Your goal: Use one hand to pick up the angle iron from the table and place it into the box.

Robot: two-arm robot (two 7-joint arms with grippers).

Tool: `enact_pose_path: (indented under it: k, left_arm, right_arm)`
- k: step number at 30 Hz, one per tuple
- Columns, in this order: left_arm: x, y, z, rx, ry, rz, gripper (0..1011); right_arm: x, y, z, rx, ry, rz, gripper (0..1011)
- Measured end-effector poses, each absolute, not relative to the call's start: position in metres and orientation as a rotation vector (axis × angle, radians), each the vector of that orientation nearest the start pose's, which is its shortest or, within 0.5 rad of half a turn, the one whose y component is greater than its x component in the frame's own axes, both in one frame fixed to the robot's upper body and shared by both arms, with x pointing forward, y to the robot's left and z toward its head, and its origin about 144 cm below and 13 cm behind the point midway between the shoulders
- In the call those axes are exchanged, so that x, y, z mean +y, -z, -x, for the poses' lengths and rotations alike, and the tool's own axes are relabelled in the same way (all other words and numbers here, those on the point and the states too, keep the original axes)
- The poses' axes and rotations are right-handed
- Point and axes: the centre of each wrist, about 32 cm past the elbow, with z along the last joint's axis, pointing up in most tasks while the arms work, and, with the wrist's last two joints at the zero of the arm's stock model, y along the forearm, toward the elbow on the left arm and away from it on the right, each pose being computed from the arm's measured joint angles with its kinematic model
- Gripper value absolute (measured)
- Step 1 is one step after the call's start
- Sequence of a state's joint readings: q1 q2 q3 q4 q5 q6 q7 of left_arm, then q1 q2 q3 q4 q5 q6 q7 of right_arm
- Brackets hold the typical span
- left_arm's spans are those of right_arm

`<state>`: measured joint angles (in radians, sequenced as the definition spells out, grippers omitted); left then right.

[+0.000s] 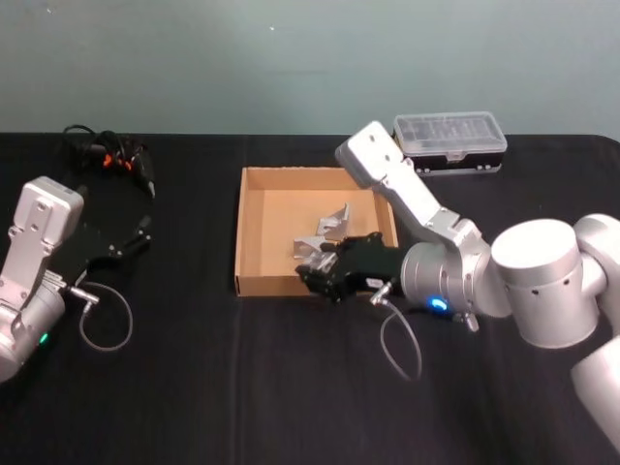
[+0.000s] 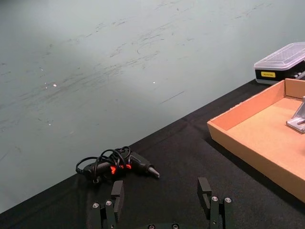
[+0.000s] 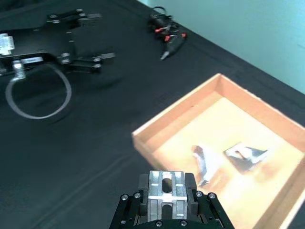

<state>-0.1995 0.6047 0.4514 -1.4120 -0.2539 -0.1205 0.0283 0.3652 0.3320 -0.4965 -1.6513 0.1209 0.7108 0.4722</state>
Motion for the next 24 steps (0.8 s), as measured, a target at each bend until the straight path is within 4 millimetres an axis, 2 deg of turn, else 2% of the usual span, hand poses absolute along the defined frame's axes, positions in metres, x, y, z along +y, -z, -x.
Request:
enact_pose_path:
  k: [24]
  left_arm:
    - [0.310, -1.140, -0.489, -0.285, -1.248, -0.304, 1011]
  right_arm:
    - [-0.167, -1.239, -0.584, 0.046, 0.857, 0.545, 456]
